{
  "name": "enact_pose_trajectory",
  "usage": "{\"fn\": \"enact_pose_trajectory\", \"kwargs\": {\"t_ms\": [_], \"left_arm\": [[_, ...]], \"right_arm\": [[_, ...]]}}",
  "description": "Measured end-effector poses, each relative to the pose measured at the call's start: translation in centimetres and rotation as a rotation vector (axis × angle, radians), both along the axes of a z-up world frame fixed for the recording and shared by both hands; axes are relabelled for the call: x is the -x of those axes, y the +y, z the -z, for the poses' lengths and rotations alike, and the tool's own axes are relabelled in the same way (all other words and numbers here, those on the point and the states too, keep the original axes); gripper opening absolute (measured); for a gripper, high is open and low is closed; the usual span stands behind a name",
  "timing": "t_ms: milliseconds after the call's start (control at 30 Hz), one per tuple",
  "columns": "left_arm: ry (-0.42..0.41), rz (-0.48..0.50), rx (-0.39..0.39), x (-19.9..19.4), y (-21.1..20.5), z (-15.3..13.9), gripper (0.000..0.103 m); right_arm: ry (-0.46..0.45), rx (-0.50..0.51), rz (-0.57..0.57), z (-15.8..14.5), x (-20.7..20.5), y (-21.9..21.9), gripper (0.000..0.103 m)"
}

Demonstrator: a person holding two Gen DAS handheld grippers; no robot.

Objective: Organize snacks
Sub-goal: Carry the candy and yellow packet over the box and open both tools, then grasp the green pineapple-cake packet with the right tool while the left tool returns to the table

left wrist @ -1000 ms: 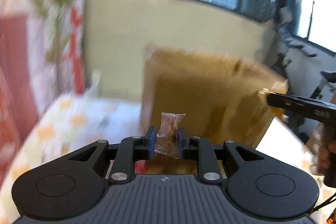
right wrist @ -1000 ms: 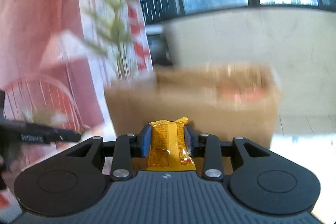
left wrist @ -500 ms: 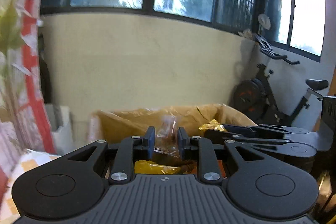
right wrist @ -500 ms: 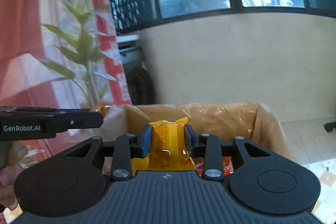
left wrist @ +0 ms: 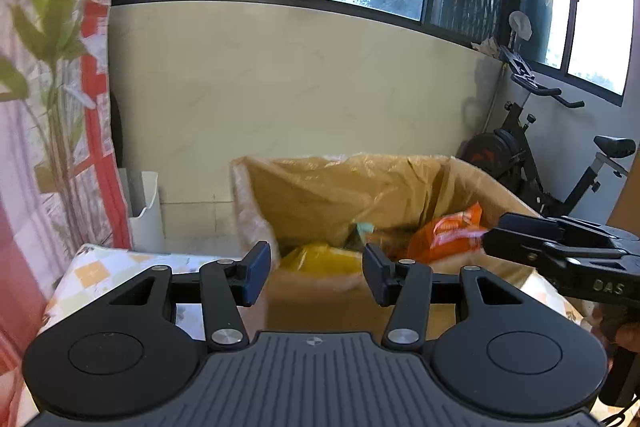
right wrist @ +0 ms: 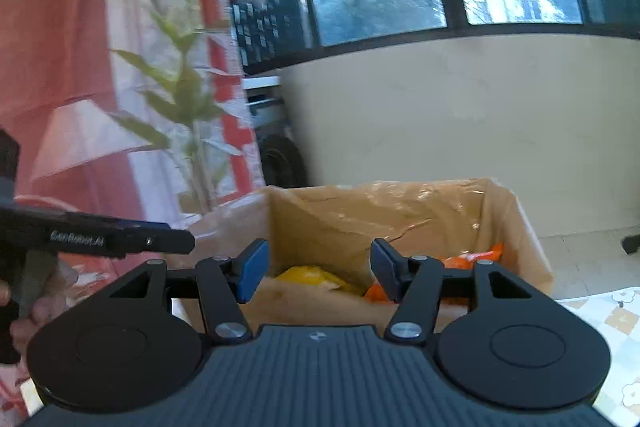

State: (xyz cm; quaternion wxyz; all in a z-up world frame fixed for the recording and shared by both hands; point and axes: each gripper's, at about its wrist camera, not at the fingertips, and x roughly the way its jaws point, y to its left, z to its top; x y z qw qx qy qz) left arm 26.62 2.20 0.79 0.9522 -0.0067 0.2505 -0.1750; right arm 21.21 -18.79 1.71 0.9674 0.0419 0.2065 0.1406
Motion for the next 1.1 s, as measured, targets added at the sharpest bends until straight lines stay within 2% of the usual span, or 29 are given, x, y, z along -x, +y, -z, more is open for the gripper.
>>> {"fn": "enact_pose_trajectory", "kwargs": {"t_ms": [200, 433, 600, 700, 867, 1000, 1100], "left_arm": [[0.057, -0.039, 0.025, 2.6, 3.7, 1.9, 0.053], [0.164, -0.128, 0.054, 3.6, 6.4, 6.6, 0.053], [0.224, -0.171, 0.056, 3.9, 7.3, 9.5, 0.053], [0.257, -0.202, 0.072, 3.8, 7.7, 10.6, 0.053], [0.276, -0.229, 0.045, 5.1, 7.7, 11.7, 0.053], [0.304, -0.253, 0.044, 5.7, 7.9, 12.7, 0.053], [0.323, -0.268, 0.053, 6.0, 8.1, 13.5, 0.053]], "right_arm": [[0.021, 0.021, -0.063, 1.8, 3.9, 1.7, 0.06], [0.162, 0.042, -0.08, 6.5, 5.3, 2.6, 0.059], [0.317, 0.078, -0.058, 10.4, 3.6, 2.4, 0.059], [0.416, 0.067, -0.033, 12.7, 1.7, 1.9, 0.059], [0.548, -0.035, 0.056, 15.4, -1.1, 1.1, 0.059], [0.552, 0.021, 0.075, 16.3, -2.5, 2.6, 0.06], [0.532, 0.123, 0.048, 16.6, -2.6, 4.4, 0.06]]}}
